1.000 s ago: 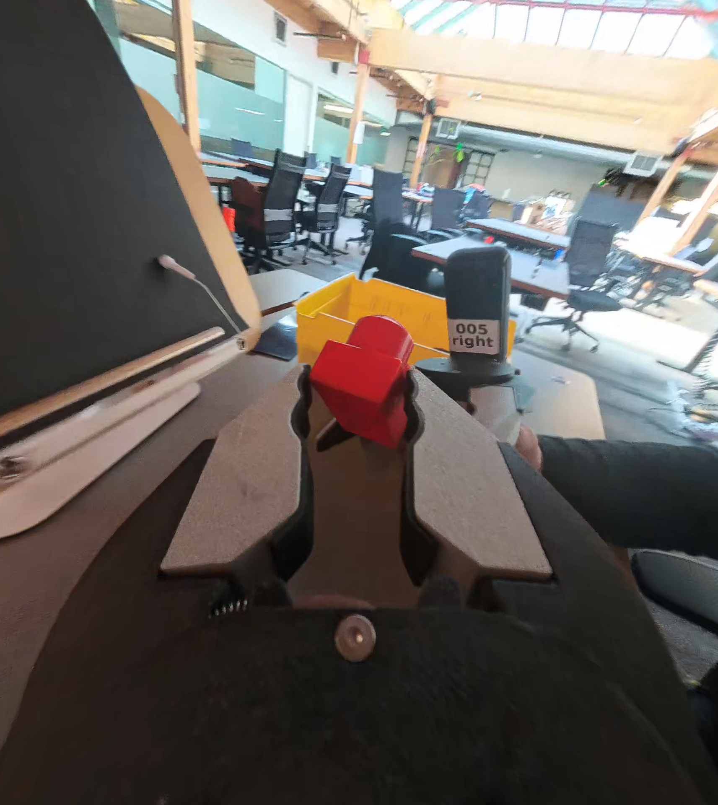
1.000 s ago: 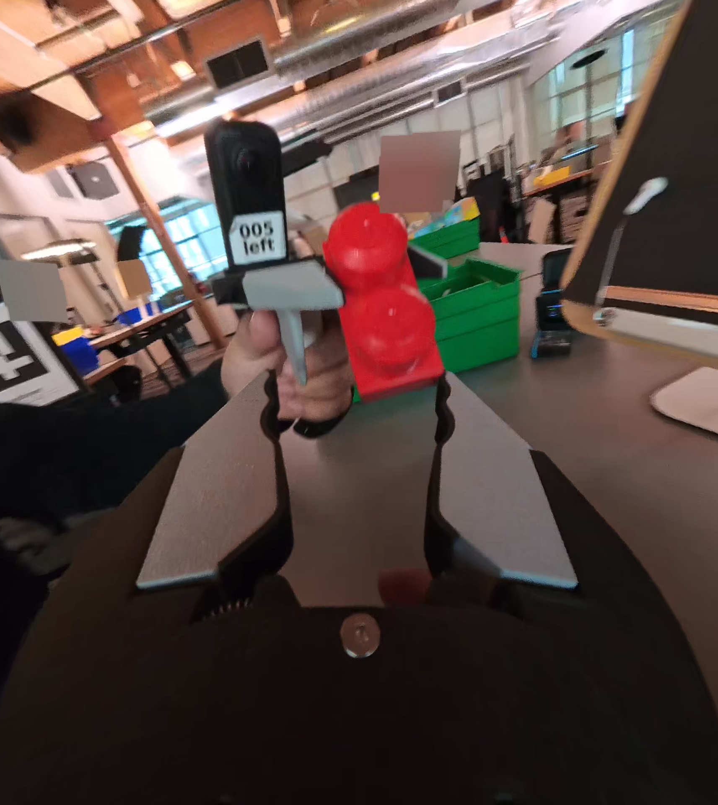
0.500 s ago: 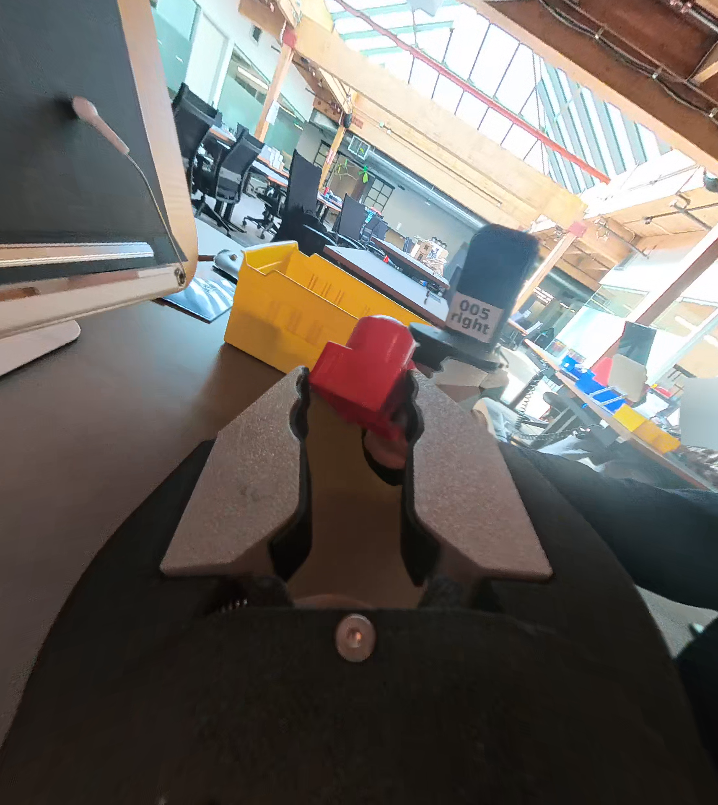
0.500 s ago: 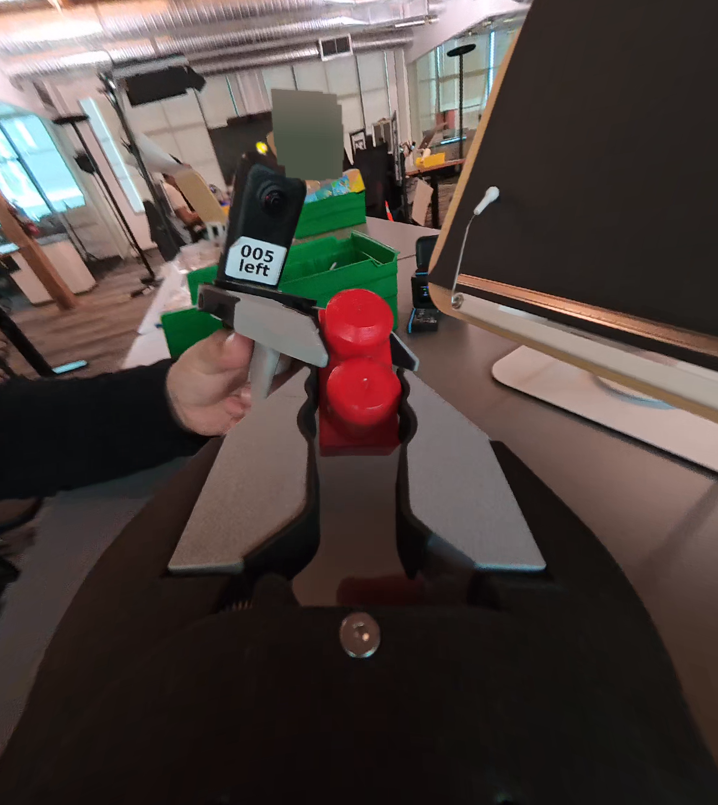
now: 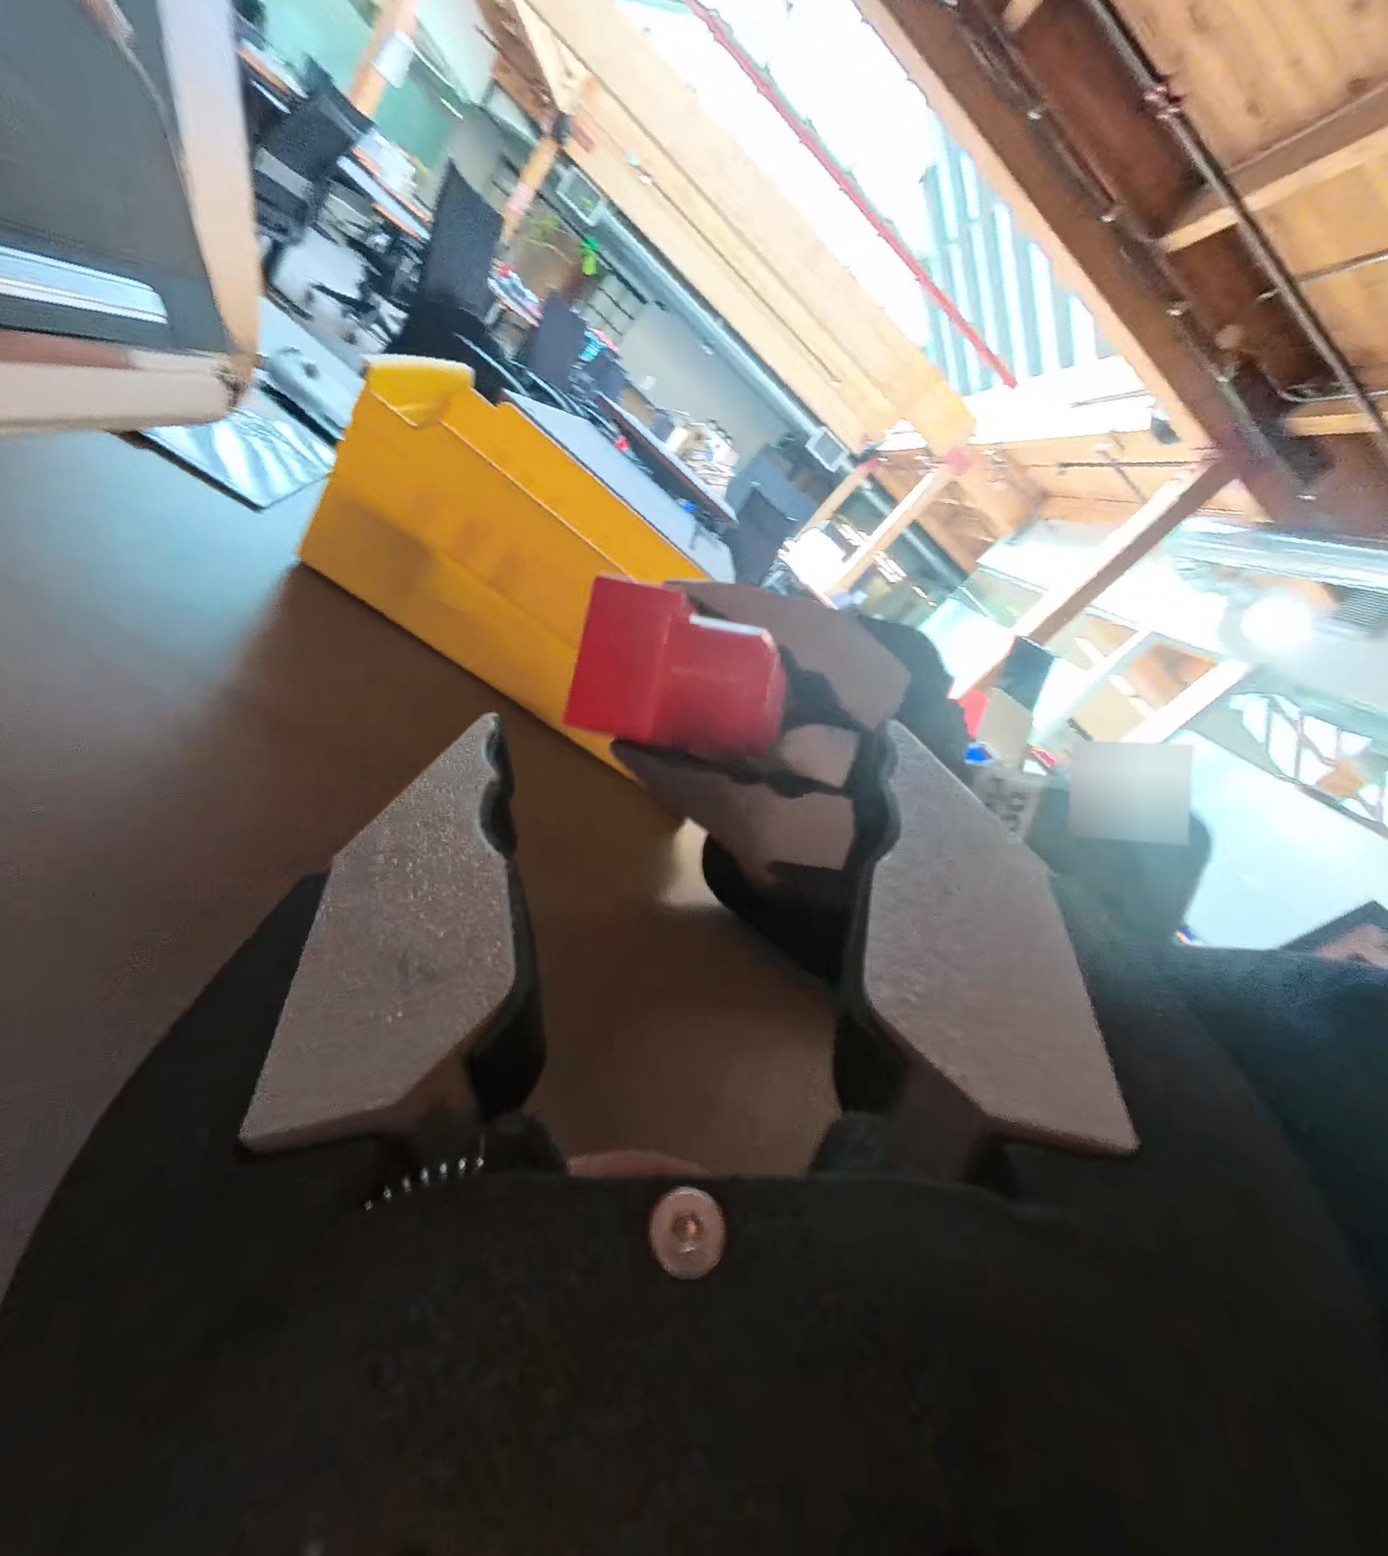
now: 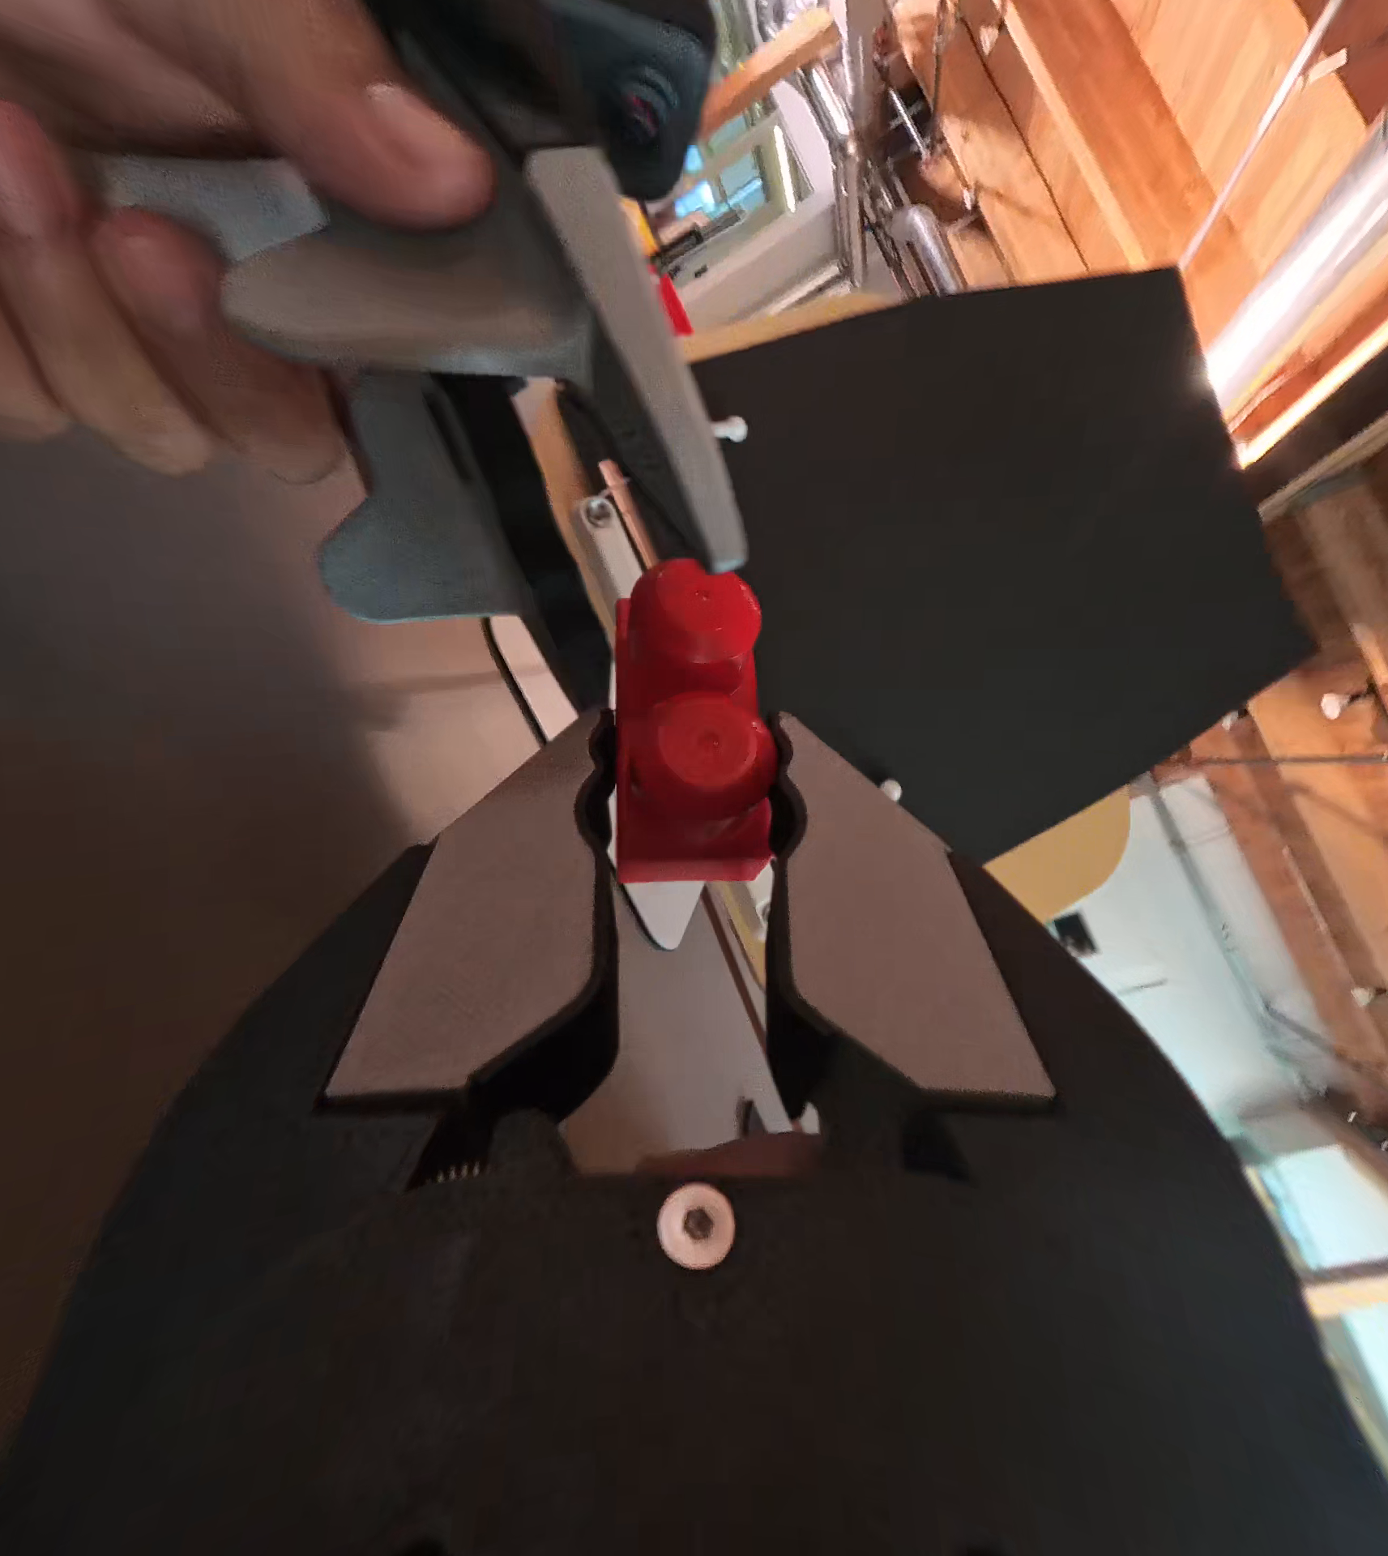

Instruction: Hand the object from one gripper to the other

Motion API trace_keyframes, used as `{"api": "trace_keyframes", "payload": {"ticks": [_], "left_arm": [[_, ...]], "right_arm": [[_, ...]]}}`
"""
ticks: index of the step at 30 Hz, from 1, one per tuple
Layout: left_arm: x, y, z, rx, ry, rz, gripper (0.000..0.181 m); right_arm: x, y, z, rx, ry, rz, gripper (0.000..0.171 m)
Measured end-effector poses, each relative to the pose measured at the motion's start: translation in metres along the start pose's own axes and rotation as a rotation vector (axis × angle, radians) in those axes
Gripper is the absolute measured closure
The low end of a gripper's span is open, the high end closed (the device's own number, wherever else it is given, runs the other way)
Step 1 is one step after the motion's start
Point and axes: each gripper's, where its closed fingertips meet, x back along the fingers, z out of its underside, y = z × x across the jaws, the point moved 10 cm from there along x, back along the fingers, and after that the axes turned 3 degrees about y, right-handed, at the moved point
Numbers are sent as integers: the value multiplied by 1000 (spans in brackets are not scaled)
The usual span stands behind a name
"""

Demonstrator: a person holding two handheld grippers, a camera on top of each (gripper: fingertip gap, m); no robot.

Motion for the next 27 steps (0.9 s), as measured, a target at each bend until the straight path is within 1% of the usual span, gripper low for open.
{"api": "trace_keyframes", "payload": {"ticks": [1, 2, 3, 4, 6, 8, 10, 12, 14, 15, 16, 17, 19, 20, 22, 27], "left_arm": [[-1, -1, 0, 2, 5, 14, 99], [-1, -2, 1, -11, 8, 20, 109], [-1, -4, 1, -41, 13, 26, 128], [0, -6, 2, -81, 18, 21, 135], [0, -10, 1, -157, 60, -20, 136], [-1, -14, 2, -294, 117, -116, 136], [-3, -18, 3, -426, 164, -203, 136], [-4, -24, 4, -605, 210, -323, 136], [-4, -34, 6, -786, 234, -387, 136], [-4, -40, 7, -867, 233, -382, 136], [-2, -47, 9, -936, 221, -350, 136], [0, -53, 10, -997, 204, -310, 137], [6, -61, 13, -1074, 190, -242, 136], [8, -63, 13, -1079, 194, -213, 137], [13, -62, 13, -1062, 203, -176, 138], [18, -55, 16, -1037, 225, -138, 138]], "right_arm": [[1, 3, -2, 24, -19, -9, 138], [2, 6, -4, 39, -42, -14, 138], [3, 7, -6, 42, -63, -15, 138], [4, 7, -7, 38, -73, -12, 139], [3, 6, -5, 12, -68, -36, 139], [0, 7, 0, -67, -47, -106, 138], [-3, 7, 5, -159, -29, -191, 131], [-3, 5, 9, -281, -63, -303, 123], [-2, 0, 13, -414, -105, -423, 121], [-2, -3, 17, -470, -119, -472, 120], [-2, -5, 19, -521, -141, -516, 119], [-1, -7, 21, -571, -176, -569, 116], [1, -9, 21, -642, -238, -668, 115], [3, -10, 19, -656, -267, -688, 115], [7, -12, 15, -644, -318, -691, 126], [10, -13, 12, -582, -311, -655, 128]]}}
